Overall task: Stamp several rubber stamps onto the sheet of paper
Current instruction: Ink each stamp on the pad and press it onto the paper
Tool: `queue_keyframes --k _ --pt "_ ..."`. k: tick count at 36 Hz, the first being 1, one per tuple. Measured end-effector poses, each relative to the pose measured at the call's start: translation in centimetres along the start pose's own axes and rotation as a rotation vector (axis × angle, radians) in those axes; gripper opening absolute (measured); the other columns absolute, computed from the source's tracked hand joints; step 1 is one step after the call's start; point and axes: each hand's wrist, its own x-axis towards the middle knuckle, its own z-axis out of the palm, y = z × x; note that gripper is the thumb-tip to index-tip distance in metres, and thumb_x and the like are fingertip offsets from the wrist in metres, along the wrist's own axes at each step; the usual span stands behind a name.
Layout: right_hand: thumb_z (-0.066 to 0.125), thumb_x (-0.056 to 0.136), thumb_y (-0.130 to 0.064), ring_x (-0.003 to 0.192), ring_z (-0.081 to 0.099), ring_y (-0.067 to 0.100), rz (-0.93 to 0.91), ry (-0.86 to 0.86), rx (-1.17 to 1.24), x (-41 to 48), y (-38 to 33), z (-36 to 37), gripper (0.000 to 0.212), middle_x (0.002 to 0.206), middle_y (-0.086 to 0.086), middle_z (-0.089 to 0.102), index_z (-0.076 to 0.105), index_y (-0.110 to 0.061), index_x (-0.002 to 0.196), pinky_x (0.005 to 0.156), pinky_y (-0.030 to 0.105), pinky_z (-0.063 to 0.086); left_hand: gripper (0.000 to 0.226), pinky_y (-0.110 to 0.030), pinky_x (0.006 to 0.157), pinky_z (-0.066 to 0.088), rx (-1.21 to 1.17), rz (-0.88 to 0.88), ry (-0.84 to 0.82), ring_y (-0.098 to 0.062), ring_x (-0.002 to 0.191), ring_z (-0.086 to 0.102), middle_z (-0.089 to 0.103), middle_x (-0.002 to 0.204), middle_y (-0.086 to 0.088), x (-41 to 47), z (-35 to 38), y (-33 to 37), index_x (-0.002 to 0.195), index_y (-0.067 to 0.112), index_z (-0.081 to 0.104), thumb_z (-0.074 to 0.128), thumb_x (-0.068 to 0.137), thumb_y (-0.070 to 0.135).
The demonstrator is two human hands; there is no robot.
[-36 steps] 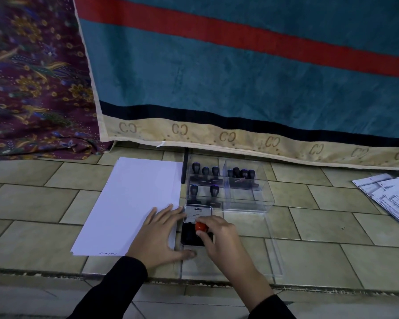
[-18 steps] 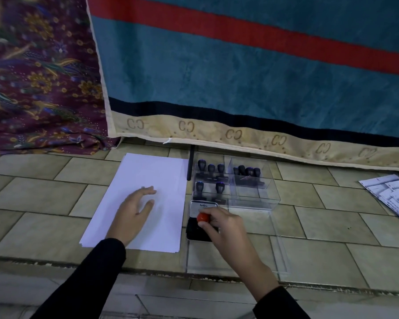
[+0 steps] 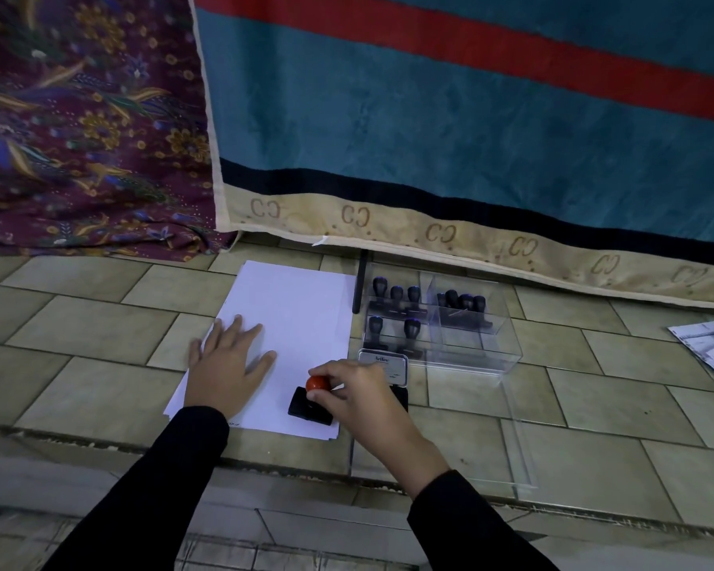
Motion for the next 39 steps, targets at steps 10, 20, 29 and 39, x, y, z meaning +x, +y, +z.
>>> queue_keyframes --k 10,20,29,39 --pt "0.069 0.084 -0.023 0.088 0.067 0.016 -0.022 -0.036 -0.018 -0.3 0.3 0.3 0.029 0.107 0.005 0.069 0.066 -0.015 0.112 0.086 0.028 0.055 0.056 -0.050 0.118 0.003 -0.013 -0.004 0.004 -0.020 0.149 0.005 0.019 0.160 0.003 0.0 0.0 0.1 0.145 0.034 0.034 0.040 0.093 0.056" --pt "0.068 0.085 -0.022 0.090 0.066 0.017 -0.033 -0.052 -0.024 -0.4 0.5 0.5 0.028 0.107 0.006 0.068 0.066 -0.015 0.112 0.087 0.031 0.055 0.056 -0.050 0.118 0.006 -0.007 0.002 0.018 -0.021 0.149 0.007 0.021 0.159 0.002 0.0 0.2 0.0 0.144 0.034 0.037 0.041 0.093 0.056" --pt "0.068 0.084 -0.021 0.093 0.065 0.019 -0.030 -0.040 -0.042 -0.3 0.4 1.0 0.028 0.110 0.006 0.068 0.066 -0.014 0.112 0.087 0.032 0.054 0.055 -0.050 0.118 0.006 -0.003 0.000 0.025 -0.021 0.148 0.008 0.023 0.159 0.002 0.0 0.3 -0.1 0.143 0.034 0.038 0.042 0.093 0.056" --pt "0.067 0.085 -0.021 0.094 0.062 0.017 0.008 0.000 -0.036 -0.3 0.3 1.5 0.026 0.106 0.005 0.069 0.067 -0.015 0.110 0.086 0.031 0.054 0.056 -0.049 0.118 0.005 0.004 0.002 0.012 -0.020 0.149 0.005 0.020 0.160 0.003 0.0 0.3 -0.1 0.144 0.035 0.035 0.039 0.093 0.057"
